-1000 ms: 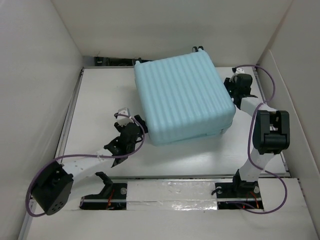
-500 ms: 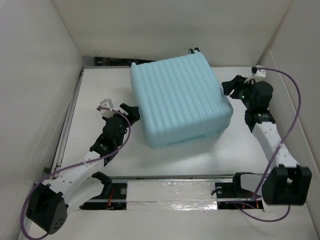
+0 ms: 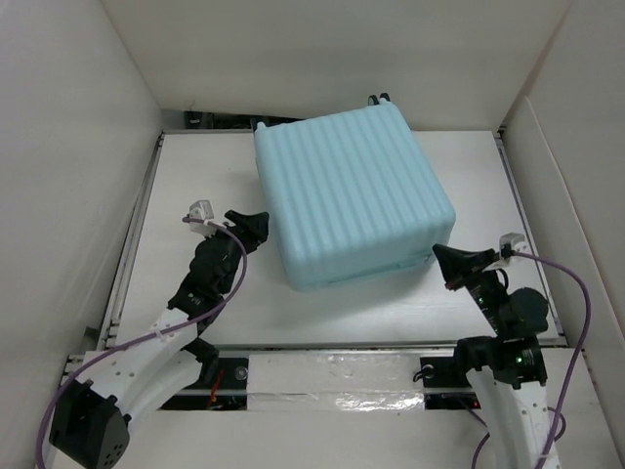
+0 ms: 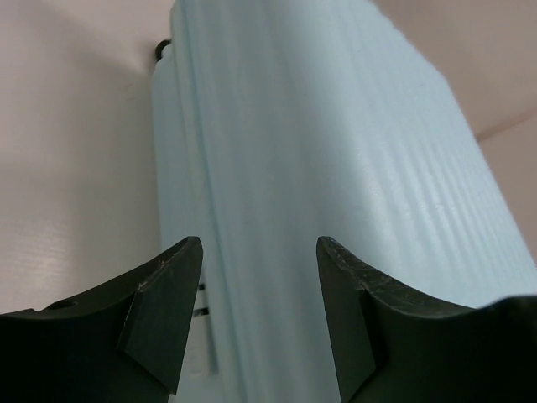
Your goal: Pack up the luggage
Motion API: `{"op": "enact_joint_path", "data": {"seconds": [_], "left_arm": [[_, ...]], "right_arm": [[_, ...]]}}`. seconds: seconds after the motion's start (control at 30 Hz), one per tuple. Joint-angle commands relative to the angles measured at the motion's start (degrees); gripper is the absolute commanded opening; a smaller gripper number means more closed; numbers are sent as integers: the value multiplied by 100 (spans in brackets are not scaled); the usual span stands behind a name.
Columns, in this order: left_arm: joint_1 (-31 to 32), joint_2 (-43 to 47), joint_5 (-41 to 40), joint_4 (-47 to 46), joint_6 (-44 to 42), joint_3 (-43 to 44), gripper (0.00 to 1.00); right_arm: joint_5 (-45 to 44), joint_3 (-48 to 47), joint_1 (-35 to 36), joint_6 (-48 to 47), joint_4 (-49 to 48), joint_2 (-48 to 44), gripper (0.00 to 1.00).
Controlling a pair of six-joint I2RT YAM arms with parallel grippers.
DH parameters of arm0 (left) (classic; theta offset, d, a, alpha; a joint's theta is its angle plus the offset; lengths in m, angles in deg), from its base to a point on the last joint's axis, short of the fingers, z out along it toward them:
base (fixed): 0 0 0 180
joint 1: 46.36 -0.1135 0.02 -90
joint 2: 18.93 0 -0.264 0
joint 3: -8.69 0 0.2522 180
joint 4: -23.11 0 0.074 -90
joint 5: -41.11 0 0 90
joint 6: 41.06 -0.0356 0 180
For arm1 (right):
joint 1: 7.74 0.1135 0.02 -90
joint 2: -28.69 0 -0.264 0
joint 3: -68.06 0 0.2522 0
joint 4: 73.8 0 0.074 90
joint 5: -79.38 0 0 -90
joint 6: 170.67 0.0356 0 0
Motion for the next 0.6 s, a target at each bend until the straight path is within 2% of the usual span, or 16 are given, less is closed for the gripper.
{"op": "enact_joint_path", "data": {"seconds": [0.0, 0.13, 0.2, 0.23, 0.3, 0.33, 0.4, 0.47, 0.57], "left_arm": [[-170, 162, 169, 420, 177, -326, 53], [-828, 495, 1011, 833, 213, -652, 43], [-830, 584, 1267, 913, 248, -914, 36], [-830, 636, 1495, 957, 248, -968, 34], [-830, 637, 1690, 1054, 239, -1135, 32], [-830, 619, 2082, 1019, 231, -1197, 33], [-830, 576, 2305, 914, 169, -1302, 34], [-830, 400, 2569, 765, 90, -1320, 37], [-830, 101, 2842, 623, -15, -1277, 41]], "right_arm": [[-49, 616, 148, 646, 1061, -289, 0], [-568, 784, 202, 947, 1482, -483, 5], [-849, 775, 202, 1131, 1554, -466, 15], [-911, 775, 202, 1176, 1615, -448, 26], [-1043, 810, 202, 1255, 1590, -334, 34], [-1061, 828, 202, 1256, 1476, -290, 37], [-1149, 837, 202, 1177, 1309, -63, 37], [-1088, 959, 202, 1089, 738, 184, 34], [-1061, 863, 202, 773, 439, 957, 30]]}}
